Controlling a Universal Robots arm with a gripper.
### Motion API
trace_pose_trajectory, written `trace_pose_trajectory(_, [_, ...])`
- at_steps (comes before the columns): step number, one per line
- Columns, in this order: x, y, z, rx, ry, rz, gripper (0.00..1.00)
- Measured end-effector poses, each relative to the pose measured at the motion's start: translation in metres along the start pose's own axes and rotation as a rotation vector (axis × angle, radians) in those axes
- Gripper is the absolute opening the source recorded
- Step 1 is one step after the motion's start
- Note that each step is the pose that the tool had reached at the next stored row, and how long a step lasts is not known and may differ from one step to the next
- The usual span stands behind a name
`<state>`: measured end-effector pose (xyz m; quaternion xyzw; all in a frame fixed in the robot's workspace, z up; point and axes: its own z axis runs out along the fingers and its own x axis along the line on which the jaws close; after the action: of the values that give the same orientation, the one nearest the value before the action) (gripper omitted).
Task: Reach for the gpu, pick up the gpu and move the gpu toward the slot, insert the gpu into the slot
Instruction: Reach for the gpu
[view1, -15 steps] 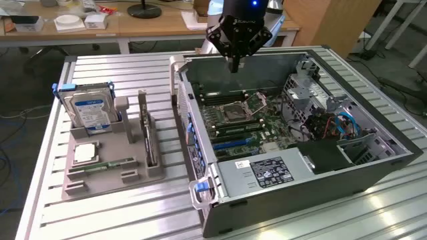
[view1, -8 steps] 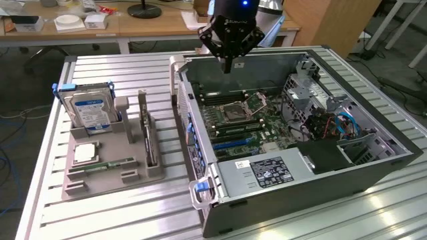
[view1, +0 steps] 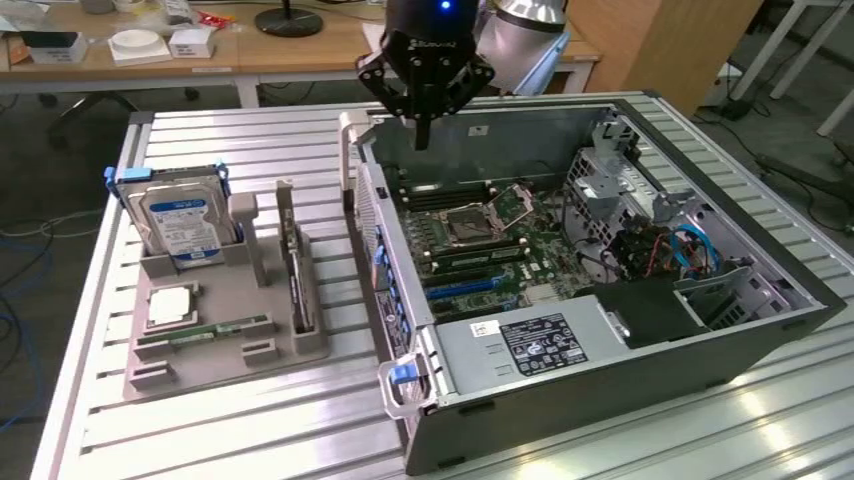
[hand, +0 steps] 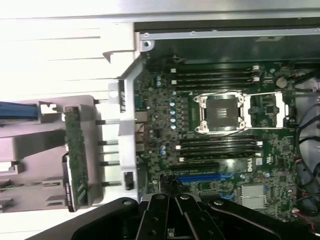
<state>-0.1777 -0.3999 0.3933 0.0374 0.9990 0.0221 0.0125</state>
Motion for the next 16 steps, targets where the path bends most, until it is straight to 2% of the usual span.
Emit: trace_pose_trajectory(16, [0.073, -0.006, -0.002, 0.0001, 0.0001, 0.0, 0.1])
